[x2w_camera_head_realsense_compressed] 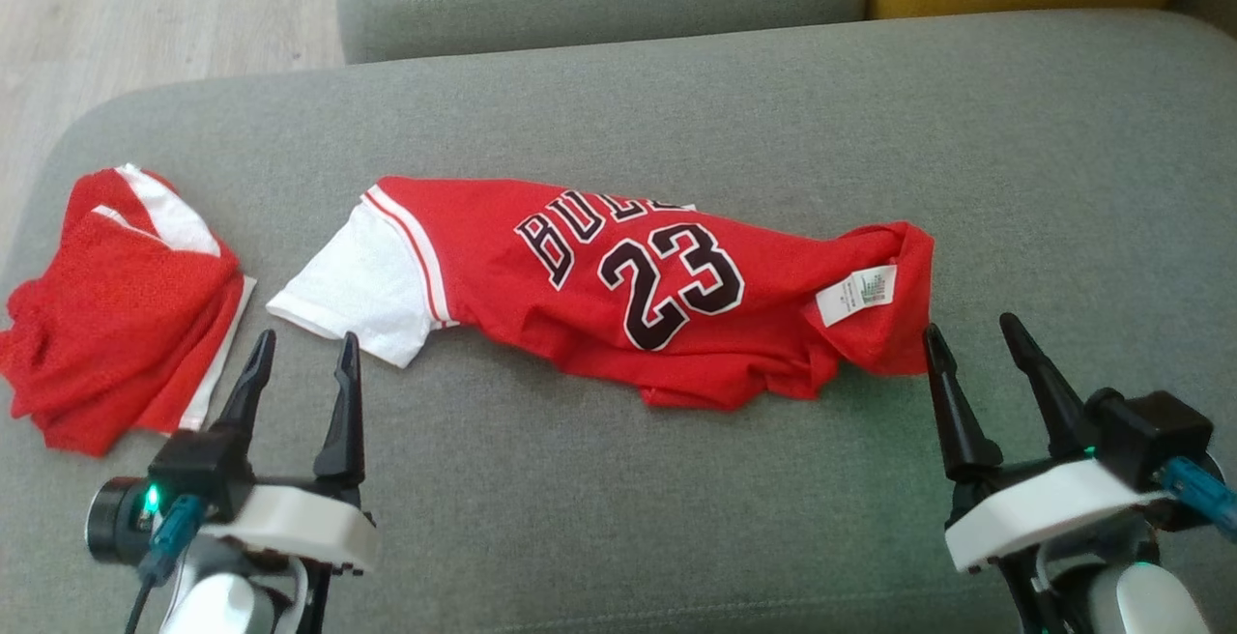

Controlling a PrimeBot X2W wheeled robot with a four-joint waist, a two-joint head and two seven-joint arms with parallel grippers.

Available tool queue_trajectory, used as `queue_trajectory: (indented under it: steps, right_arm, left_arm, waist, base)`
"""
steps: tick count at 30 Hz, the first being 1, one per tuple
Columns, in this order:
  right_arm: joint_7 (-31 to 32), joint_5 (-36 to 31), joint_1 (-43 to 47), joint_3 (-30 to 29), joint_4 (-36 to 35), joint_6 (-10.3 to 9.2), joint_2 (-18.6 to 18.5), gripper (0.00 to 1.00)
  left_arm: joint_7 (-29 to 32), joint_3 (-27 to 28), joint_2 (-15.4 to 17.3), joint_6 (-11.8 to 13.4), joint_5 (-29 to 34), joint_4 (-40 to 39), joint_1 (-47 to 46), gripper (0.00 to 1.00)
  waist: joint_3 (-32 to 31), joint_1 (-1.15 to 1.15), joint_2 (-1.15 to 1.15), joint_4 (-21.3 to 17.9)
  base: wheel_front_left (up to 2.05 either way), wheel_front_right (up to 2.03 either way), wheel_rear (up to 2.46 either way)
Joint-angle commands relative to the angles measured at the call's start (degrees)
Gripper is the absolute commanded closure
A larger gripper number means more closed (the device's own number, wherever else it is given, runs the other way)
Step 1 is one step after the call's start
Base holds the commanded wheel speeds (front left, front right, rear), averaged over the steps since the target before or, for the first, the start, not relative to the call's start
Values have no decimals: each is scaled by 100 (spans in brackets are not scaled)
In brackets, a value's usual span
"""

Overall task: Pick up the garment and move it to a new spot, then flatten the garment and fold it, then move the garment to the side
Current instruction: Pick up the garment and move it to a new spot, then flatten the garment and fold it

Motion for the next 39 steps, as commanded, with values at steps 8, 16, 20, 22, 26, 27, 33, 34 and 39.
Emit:
queue_trajectory:
  steps: [8, 16, 20, 22, 26, 27, 33, 34, 39]
  right_arm:
    - [6, -34, -138, 122, -219, 23, 6, 0]
    - [138, -37, -155, 86, 12, 23, -6, 0]
    - [169, -14, -267, 81, 374, 23, -56, 0]
    - [169, -11, -386, 93, 584, 23, -96, 0]
    - [130, -14, -825, 143, 1064, 23, -151, 0]
    - [130, -14, -825, 143, 1064, 23, -151, 0]
    - [289, 29, -1257, 193, 1612, 23, -227, 2]
    - [357, 50, -1309, 183, 1691, 23, -234, 51]
    - [418, 76, -1589, 149, 1706, 23, -398, 100]
  left_arm:
    - [-30, 219, 132, 23, 106, -141, -324, 0]
    - [-30, 177, 103, 36, 160, -182, -384, 0]
    - [-30, 149, 88, 52, 201, -225, -481, 0]
    - [-30, 135, 80, 52, 219, -238, -552, 0]
    - [-30, 129, 51, 8, 260, -226, -779, 0]
    - [-30, 129, 51, 8, 260, -226, -779, 0]
    - [-30, 111, -38, -34, 337, -203, -980, 0]
    - [-30, 108, -54, -43, 351, -197, -1007, 0]
    - [-30, 105, -127, -110, 419, -155, -1164, 0]
  waist:
    - [27, 0, 0, 41]
    - [149, 0, 0, 94]
    - [317, 0, 0, 153]
    - [417, 0, 0, 188]
    - [693, 0, 0, 272]
    - [693, 0, 0, 272]
    - [927, 0, 0, 357]
    - [955, 0, 0, 367]
    - [1111, 0, 0, 426]
  base:
    - [0, 0, 0]
    - [0, 0, 0]
    - [0, 0, 0]
    - [0, 0, 0]
    - [0, 0, 0]
    - [0, 0, 0]
    - [0, 0, 0]
    - [0, 0, 0]
    - [0, 0, 0]
